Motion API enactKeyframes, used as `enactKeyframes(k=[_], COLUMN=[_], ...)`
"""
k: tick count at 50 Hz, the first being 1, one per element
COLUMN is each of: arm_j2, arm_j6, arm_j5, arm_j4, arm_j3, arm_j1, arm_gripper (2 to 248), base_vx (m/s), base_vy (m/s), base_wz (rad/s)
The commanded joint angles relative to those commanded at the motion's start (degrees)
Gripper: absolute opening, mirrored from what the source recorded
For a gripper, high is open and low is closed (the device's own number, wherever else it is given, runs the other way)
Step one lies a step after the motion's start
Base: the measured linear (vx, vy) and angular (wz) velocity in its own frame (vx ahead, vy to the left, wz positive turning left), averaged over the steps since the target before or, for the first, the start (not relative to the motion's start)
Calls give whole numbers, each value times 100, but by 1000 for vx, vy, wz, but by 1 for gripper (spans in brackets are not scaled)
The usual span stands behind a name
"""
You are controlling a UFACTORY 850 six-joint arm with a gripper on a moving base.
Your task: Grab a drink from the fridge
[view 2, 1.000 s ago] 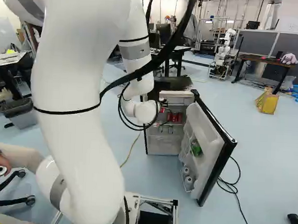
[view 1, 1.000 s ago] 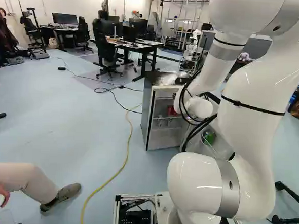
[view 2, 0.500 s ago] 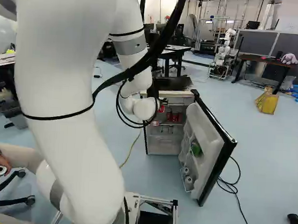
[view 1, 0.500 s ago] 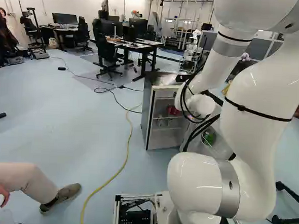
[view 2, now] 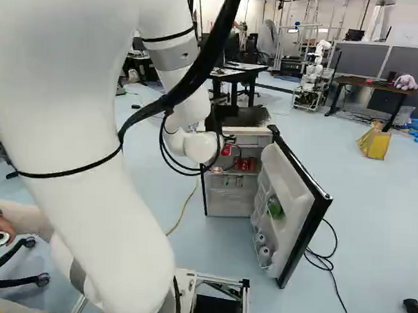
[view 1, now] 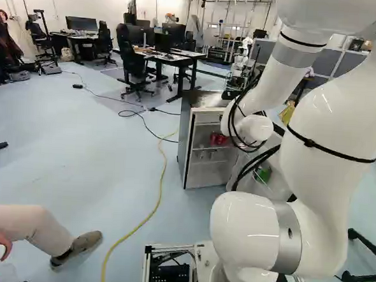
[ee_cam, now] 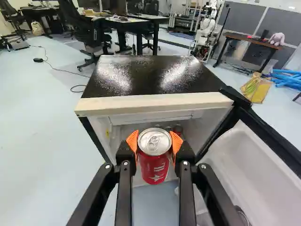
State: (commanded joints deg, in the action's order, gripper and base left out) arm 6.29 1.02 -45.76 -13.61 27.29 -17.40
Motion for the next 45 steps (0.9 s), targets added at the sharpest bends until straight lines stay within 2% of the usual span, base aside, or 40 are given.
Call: enactKeyframes(k=[45], arm_j2=[-590], arm_j6=[0], arm_j5=[105], arm_j4=[0], arm_j3=[53], arm_j1=[26], arm_gripper=[93], base_vx=[0], base_vy=[0], base_wz=[0])
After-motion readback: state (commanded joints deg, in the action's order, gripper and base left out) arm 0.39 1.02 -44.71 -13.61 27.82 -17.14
